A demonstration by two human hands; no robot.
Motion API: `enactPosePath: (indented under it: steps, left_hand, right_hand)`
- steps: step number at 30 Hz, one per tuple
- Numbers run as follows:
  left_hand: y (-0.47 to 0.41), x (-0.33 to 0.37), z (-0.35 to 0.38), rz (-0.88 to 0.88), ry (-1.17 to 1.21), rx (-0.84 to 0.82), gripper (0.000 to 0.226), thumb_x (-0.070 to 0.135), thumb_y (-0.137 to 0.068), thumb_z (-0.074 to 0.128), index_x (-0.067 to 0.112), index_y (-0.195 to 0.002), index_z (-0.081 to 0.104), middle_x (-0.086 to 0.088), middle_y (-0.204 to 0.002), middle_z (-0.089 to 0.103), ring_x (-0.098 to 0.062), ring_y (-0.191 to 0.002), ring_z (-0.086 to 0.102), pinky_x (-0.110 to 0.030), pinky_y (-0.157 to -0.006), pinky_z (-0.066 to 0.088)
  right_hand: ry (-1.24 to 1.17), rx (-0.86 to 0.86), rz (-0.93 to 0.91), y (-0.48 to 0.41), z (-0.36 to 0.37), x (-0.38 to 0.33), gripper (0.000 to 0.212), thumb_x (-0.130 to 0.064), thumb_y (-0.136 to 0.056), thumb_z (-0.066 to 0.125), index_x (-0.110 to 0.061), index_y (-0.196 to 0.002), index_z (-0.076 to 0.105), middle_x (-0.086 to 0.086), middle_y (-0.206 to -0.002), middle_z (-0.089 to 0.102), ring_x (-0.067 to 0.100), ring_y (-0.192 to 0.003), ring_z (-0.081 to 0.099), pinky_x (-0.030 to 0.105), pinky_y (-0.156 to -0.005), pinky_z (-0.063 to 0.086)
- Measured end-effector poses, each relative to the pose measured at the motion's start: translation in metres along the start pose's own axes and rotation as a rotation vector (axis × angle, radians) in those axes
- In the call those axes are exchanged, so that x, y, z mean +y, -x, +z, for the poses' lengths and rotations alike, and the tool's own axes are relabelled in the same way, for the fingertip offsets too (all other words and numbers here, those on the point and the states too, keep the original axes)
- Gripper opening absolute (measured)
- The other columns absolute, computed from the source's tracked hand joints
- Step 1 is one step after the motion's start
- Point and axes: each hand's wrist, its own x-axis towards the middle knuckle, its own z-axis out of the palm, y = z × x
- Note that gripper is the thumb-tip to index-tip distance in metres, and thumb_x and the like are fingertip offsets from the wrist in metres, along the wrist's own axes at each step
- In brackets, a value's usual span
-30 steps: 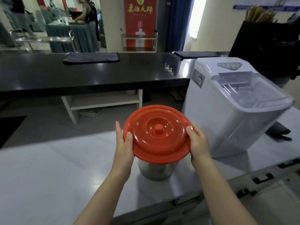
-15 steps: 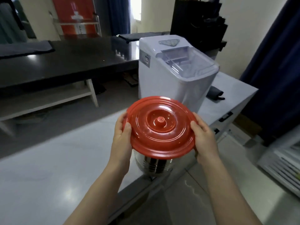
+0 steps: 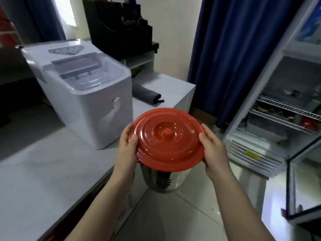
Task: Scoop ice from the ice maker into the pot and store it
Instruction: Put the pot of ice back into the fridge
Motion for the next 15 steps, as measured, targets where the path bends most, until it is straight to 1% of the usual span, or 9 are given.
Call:
enactPosePath:
  steps: [2,4,5,7,9,11,13,15]
  left_hand:
    - [-0.006,-0.012,0.035,-0.009,0.023,-0.016,0.031,0.035,-0.095,0.05,0.036,-0.127,0.051,0.009,-0.121,0.062,-0.008,-0.108,0.062,-0.029,-0.085,0.049]
    - [-0.011,-0.023,0.069,-0.015,0.034,-0.038,0.03,0.033,-0.097,0.049,0.037,-0.127,0.05,0.01,-0.121,0.061,-0.007,-0.107,0.062,-0.028,-0.083,0.049]
    - [-0.014,-0.028,0.086,-0.014,0.04,-0.051,0.028,0.031,-0.097,0.048,0.038,-0.124,0.05,0.01,-0.121,0.061,-0.008,-0.108,0.062,-0.028,-0.083,0.049]
    - [-0.02,-0.038,0.117,-0.023,0.045,-0.077,0.026,0.029,-0.097,0.048,0.04,-0.121,0.051,0.01,-0.122,0.061,-0.008,-0.11,0.061,-0.031,-0.087,0.049]
    - [-0.027,-0.048,0.145,-0.034,0.039,-0.128,0.033,0.032,-0.096,0.049,0.035,-0.129,0.049,0.008,-0.128,0.059,-0.011,-0.116,0.058,-0.038,-0.097,0.047]
    - [-0.034,-0.056,0.17,-0.048,0.015,-0.184,0.044,0.036,-0.091,0.049,0.033,-0.134,0.046,0.008,-0.132,0.056,-0.013,-0.12,0.055,-0.042,-0.1,0.045]
    - [-0.043,-0.065,0.198,-0.069,0.012,-0.211,0.038,0.034,-0.092,0.048,0.035,-0.13,0.048,0.011,-0.129,0.057,-0.011,-0.119,0.055,-0.039,-0.098,0.045]
    - [-0.05,-0.071,0.224,-0.082,0.013,-0.239,0.031,0.03,-0.096,0.047,0.038,-0.126,0.048,0.013,-0.126,0.058,-0.009,-0.117,0.055,-0.035,-0.097,0.045]
  right_hand:
    - [0.025,0.01,-0.006,-0.015,-0.032,-0.004,0.033,-0.018,-0.097,0.054,-0.048,-0.092,0.064,-0.019,-0.1,0.071,0.009,-0.103,0.065,0.04,-0.096,0.051]
    - [0.044,0.025,-0.008,-0.031,-0.061,-0.007,0.033,-0.017,-0.097,0.054,-0.047,-0.09,0.064,-0.02,-0.092,0.072,0.009,-0.099,0.067,0.04,-0.095,0.052]
    - [0.044,0.038,-0.011,-0.038,-0.076,-0.009,0.033,-0.017,-0.097,0.054,-0.047,-0.091,0.064,-0.02,-0.091,0.072,0.009,-0.098,0.067,0.04,-0.094,0.052]
    - [0.037,0.07,-0.021,-0.052,-0.106,-0.01,0.031,-0.018,-0.097,0.055,-0.047,-0.097,0.064,-0.017,-0.095,0.072,0.009,-0.098,0.067,0.04,-0.093,0.053]
    - [0.022,0.098,-0.02,-0.063,-0.133,-0.01,0.03,-0.018,-0.097,0.054,-0.042,-0.111,0.065,-0.013,-0.101,0.073,0.011,-0.099,0.068,0.04,-0.093,0.053]
    - [0.008,0.136,-0.018,-0.073,-0.157,-0.01,0.032,-0.019,-0.097,0.054,-0.033,-0.125,0.062,-0.007,-0.111,0.071,0.014,-0.105,0.066,0.044,-0.095,0.052]
    - [-0.007,0.174,-0.022,-0.086,-0.182,-0.008,0.035,-0.021,-0.096,0.056,-0.031,-0.129,0.059,-0.005,-0.12,0.067,0.016,-0.111,0.063,0.047,-0.099,0.049]
    - [-0.006,0.206,-0.022,-0.096,-0.203,-0.005,0.036,-0.024,-0.094,0.058,-0.033,-0.129,0.059,-0.006,-0.121,0.067,0.016,-0.112,0.063,0.047,-0.099,0.048]
